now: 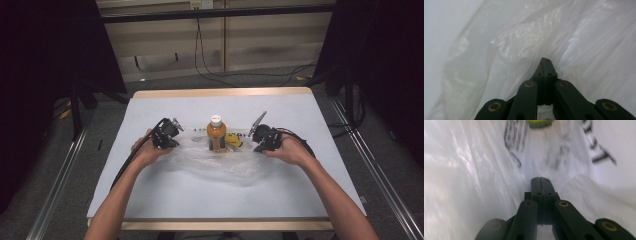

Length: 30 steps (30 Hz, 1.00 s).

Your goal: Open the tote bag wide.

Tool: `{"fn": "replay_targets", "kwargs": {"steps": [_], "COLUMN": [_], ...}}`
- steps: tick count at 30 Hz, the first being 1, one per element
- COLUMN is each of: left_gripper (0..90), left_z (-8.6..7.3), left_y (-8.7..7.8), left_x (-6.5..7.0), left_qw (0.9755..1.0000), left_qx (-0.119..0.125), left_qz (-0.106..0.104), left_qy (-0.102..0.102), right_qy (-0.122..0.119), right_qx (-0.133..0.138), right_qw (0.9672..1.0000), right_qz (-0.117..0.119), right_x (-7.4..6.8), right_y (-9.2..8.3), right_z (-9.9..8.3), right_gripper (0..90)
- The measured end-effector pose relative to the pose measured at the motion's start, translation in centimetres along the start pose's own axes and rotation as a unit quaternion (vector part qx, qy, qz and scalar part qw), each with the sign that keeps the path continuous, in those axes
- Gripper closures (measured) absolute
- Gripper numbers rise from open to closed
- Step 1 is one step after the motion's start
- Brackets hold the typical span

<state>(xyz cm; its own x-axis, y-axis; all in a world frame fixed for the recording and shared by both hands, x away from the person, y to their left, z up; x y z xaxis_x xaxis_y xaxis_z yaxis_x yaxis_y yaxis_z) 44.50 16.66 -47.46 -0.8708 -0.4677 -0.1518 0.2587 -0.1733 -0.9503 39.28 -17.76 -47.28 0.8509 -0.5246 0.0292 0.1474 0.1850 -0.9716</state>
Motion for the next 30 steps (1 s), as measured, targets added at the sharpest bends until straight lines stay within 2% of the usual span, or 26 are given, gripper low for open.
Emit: {"fn": "replay_targets", "kwargs": {"steps": [1, 2, 4, 5, 7, 8, 9, 11, 12, 13, 16, 17, 19, 21, 22, 23, 24, 26, 27, 28, 30], "left_gripper": [90.0, 90.0, 90.0, 90.0, 90.0, 90.0, 90.0, 90.0, 90.0, 90.0, 90.0, 90.0, 90.0, 90.0, 90.0, 90.0, 90.0, 90.0, 90.0, 90.0, 90.0], "left_z": [-0.2, -0.4, -0.8, -0.9, -1.1, -1.2, -1.2, -1.2, -1.2, -1.1, -1.1, -1.1, -1.1, -1.3, -1.3, -1.3, -1.3, -1.4, -1.5, -1.5, -1.5], "left_y": [0.0, -0.1, -0.2, -0.2, -0.3, -0.3, -0.4, -0.4, -0.4, -0.3, -0.4, -0.3, -0.4, -0.4, -0.3, -0.3, -0.4, -0.3, -0.3, -0.4, -0.5], "left_x": [0.0, -0.1, -0.4, -0.4, -0.6, -0.7, -0.8, -0.6, -0.6, -0.5, -0.5, -0.5, -0.6, -0.7, -0.5, -0.5, -0.6, -0.7, -0.7, -0.8, -0.6], "left_qw": [1.0, 1.0, 1.0, 1.0, 1.0, 0.9999, 0.9999, 0.9999, 0.9997, 0.9998, 0.9995, 0.9997, 0.9996, 0.9998, 0.9999, 0.9999, 0.9999, 0.9999, 0.9998, 1.0, 0.9999], "left_qx": [0.0, -0.002, -0.005, 0.003, -0.004, -0.009, -0.01, -0.012, -0.016, -0.012, -0.02, -0.015, -0.019, -0.017, -0.013, -0.014, -0.015, 0.002, 0.006, 0.004, 0.011], "left_qz": [0.004, 0.006, 0.003, 0.0, 0.0, -0.001, -0.001, 0.002, 0.004, 0.007, 0.008, 0.007, 0.004, 0.0, 0.007, 0.007, 0.002, -0.005, -0.006, -0.007, -0.011], "left_qy": [-0.001, 0.005, 0.003, -0.004, -0.001, 0.007, 0.011, 0.011, 0.019, 0.016, 0.022, 0.017, 0.019, 0.006, 0.005, 0.007, 0.0, -0.012, -0.016, -0.006, -0.008], "right_qy": [-0.008, -0.008, -0.008, -0.017, -0.017, -0.024, -0.02, -0.023, -0.023, -0.02, -0.024, -0.029, -0.027, -0.02, -0.023, -0.027, -0.021, -0.024, -0.014, -0.014, -0.009], "right_qx": [-0.011, -0.011, -0.017, -0.02, -0.032, -0.037, -0.041, -0.047, -0.047, -0.043, -0.046, -0.051, -0.057, -0.058, -0.061, -0.061, -0.062, -0.059, -0.045, -0.045, -0.028], "right_qw": [0.9999, 0.9999, 0.9998, 0.9996, 0.9993, 0.9989, 0.9989, 0.9984, 0.9984, 0.9986, 0.9983, 0.9978, 0.9974, 0.9976, 0.9973, 0.9968, 0.9966, 0.9968, 0.9979, 0.9979, 0.9989], "right_qz": [-0.002, -0.002, -0.005, -0.007, -0.011, -0.013, -0.014, -0.023, -0.023, -0.023, -0.026, -0.031, -0.036, -0.033, -0.035, -0.044, -0.05, -0.049, -0.046, -0.046, -0.038], "right_x": [0.2, 0.2, 0.2, 0.3, 0.5, 0.7, 0.7, 1.0, 1.0, 1.0, 0.9, 0.9, 0.7, 0.7, 0.7, 0.5, 0.3, 0.4, 0.5, 0.5, 0.7], "right_y": [-0.2, -0.2, -0.3, -0.4, -0.6, -0.7, -0.8, -1.1, -1.1, -1.1, -1.2, -1.3, -1.3, -1.3, -1.4, -1.4, -1.4, -1.4, -1.4, -1.4, -1.4], "right_z": [-0.4, -0.4, -0.8, -1.1, -1.7, -2.1, -2.5, -3.7, -3.7, -3.9, -4.3, -4.4, -4.6, -4.8, -5.0, -4.9, -4.9, -5.0, -5.1, -5.1, -5.2], "right_gripper": [90.0, 90.0, 90.0, 90.0, 90.0, 90.0, 90.0, 90.0, 90.0, 90.0, 90.0, 90.0, 90.0, 90.0, 90.0, 90.0, 90.0, 90.0, 90.0, 90.0, 90.0]}}
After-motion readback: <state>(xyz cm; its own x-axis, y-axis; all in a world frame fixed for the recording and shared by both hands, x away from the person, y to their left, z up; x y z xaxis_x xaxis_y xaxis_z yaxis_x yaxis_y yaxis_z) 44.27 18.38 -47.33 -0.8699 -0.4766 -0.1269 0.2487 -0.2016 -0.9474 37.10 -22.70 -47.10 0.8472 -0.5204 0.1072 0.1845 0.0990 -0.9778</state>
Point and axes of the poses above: each handheld gripper's, and its own axes: y roughly forward along the jaws, z roughly out of its top, x roughly to its right, the point moved 2 cm from there along y, roughly forward along the jaws, and after that the axes turned 5 degrees about -x, right-handed, at the moved point
